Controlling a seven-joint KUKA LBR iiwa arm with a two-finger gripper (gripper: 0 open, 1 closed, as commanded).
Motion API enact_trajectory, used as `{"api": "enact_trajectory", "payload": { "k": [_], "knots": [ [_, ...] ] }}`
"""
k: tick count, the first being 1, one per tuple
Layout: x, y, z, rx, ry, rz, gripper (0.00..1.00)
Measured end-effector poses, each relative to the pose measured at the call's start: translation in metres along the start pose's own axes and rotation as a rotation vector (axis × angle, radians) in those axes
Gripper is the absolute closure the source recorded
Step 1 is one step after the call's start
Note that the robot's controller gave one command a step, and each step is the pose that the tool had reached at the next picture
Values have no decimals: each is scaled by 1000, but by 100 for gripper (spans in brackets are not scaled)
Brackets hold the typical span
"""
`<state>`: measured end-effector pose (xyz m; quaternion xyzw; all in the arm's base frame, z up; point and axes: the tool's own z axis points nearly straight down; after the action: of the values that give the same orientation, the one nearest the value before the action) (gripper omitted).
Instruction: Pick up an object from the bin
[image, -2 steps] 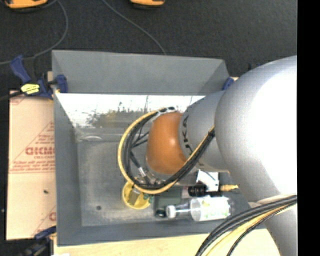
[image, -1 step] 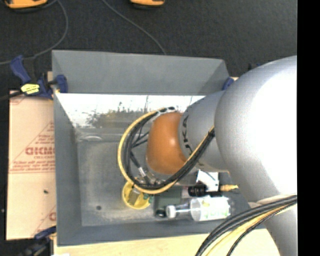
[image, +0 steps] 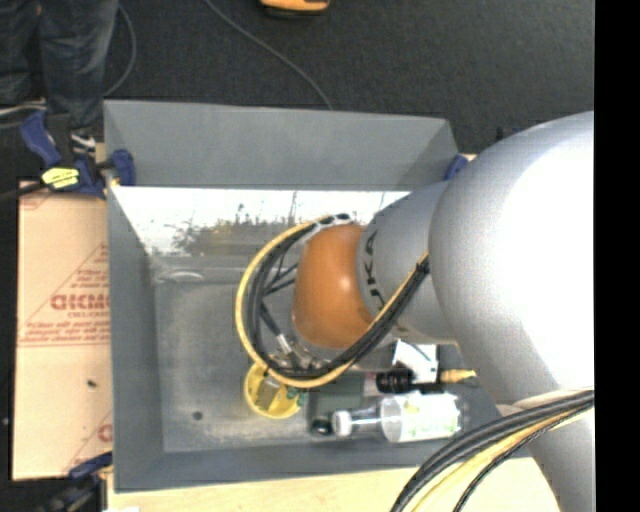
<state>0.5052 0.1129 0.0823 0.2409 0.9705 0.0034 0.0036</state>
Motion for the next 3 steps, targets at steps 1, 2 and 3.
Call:
{"api": "enact_trajectory", "payload": {
  "k": [1,2,3],
  "knots": [
    [0,0,0,0,0,1,100],
    [0,0,0,0,0,1,100],
    [1,-3,-93,5,5,60,100]
  ]
}}
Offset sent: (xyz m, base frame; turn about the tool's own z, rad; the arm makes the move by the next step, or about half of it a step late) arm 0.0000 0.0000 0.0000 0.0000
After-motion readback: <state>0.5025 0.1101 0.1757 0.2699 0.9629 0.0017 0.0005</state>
